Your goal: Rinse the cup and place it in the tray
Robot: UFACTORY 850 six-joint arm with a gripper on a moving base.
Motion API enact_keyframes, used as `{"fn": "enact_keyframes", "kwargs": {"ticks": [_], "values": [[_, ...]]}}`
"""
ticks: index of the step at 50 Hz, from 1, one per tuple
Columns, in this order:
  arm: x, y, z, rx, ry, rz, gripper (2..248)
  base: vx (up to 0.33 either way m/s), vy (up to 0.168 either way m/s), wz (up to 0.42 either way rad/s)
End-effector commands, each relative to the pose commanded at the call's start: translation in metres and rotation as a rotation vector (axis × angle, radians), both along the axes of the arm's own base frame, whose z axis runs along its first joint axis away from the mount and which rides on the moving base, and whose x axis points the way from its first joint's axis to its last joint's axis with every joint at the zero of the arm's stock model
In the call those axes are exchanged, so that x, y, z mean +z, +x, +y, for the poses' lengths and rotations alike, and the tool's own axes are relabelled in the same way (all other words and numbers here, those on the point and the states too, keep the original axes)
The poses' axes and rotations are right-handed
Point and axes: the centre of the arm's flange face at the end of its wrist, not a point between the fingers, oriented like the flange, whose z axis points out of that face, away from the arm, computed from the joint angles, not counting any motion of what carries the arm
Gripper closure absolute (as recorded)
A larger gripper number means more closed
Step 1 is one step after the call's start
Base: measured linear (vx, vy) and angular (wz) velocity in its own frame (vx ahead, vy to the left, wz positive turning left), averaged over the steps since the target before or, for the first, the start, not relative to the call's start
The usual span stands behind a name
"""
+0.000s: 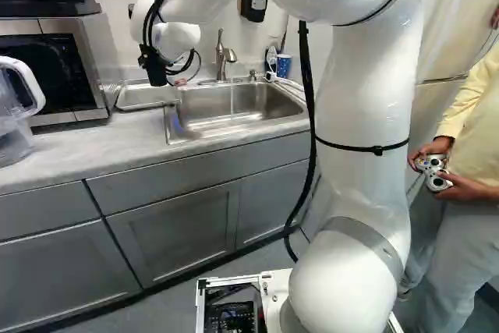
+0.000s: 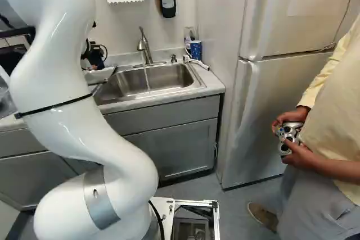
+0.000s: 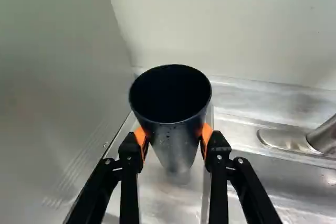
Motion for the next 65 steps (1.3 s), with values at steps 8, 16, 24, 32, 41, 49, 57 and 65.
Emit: {"fn": "enact_keyframes", "kwargs": {"ticks": [8, 16, 24, 32, 41, 49, 57, 65], "values": [[-0.009, 0.001, 0.001, 0.000, -0.009, 0.013, 130, 0.000, 0.000, 0.000], [-0.019, 0.003, 0.002, 0.000, -0.018, 0.025, 130, 0.000, 0.000, 0.000], [-0.028, 0.004, 0.003, 0.000, -0.027, 0.038, 130, 0.000, 0.000, 0.000], [-0.031, 0.004, 0.003, 0.000, -0.029, 0.041, 130, 0.000, 0.000, 0.000], [-0.031, 0.004, 0.003, 0.000, -0.029, 0.041, 79, 0.000, 0.000, 0.000], [-0.031, 0.004, 0.003, 0.000, -0.029, 0.041, 45, 0.000, 0.000, 0.000], [-0.031, 0.004, 0.003, 0.000, -0.029, 0.041, 3, 0.000, 0.000, 0.000], [-0.028, 0.004, 0.003, 0.000, -0.027, 0.037, 3, 0.000, 0.000, 0.000]]}}
